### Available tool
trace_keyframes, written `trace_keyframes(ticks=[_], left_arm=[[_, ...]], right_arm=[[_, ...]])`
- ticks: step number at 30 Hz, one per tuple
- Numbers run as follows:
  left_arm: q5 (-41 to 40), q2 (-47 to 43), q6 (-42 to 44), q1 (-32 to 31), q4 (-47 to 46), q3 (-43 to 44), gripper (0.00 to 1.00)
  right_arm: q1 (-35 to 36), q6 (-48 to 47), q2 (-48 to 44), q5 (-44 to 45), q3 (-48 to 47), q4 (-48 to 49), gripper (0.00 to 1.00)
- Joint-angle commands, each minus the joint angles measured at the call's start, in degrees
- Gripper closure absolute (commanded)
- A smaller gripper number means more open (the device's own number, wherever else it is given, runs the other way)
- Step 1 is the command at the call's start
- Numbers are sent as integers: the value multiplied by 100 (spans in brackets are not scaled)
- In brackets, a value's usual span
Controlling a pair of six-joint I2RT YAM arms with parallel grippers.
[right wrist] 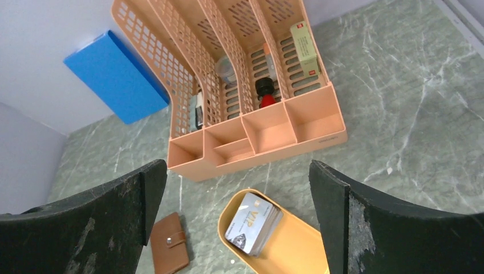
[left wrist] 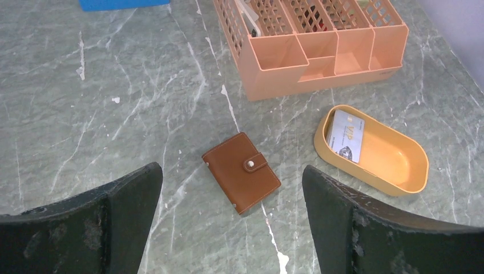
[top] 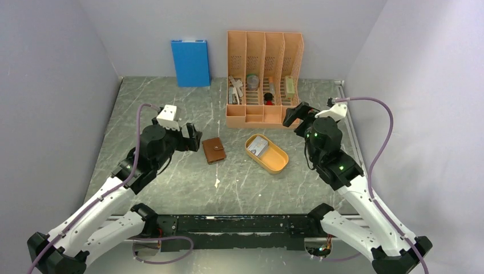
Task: Put the credit cards into the card holder
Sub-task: Move the card holder to the center of the board.
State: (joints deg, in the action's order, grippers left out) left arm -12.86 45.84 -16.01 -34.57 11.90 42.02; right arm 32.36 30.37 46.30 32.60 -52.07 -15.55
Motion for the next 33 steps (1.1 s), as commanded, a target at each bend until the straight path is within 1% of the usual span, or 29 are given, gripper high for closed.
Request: trace_keyframes(ticks=[1, 7, 9, 12, 15, 19, 24, 28, 33], left_arm=[[60, -119, 90, -33, -178, -66, 4], [201, -299, 142, -33, -421, -234, 3], [213, -330, 129, -33, -462, -270, 4], [163, -356, 118, -33, -452, -286, 3], [21, -346, 36, -33, -420, -291, 3], [-129, -346, -134, -32, -457, -344, 3], [-52, -383, -290, -32, -557, -472, 3], [35, -292, -267, -33, -396, -381, 3], [61, -78, -241, -41, -144, -214, 3]], right_arm=[[29, -86, 14, 315, -11, -46, 0], [25, -374, -331, -24, 248, 172, 0], [32, -602, -527, -182, 350, 305, 0], [25, -881, -755, -502, 474, 450, 0], [30, -1037, -755, -823, 435, 402, 0], [25, -1054, -356, -1197, 156, 14, 2], [26, -508, 349, -1323, 123, -403, 4], [27, -61, 688, -1821, 572, -87, 6], [31, 271, 1096, -1962, 1049, 219, 8]])
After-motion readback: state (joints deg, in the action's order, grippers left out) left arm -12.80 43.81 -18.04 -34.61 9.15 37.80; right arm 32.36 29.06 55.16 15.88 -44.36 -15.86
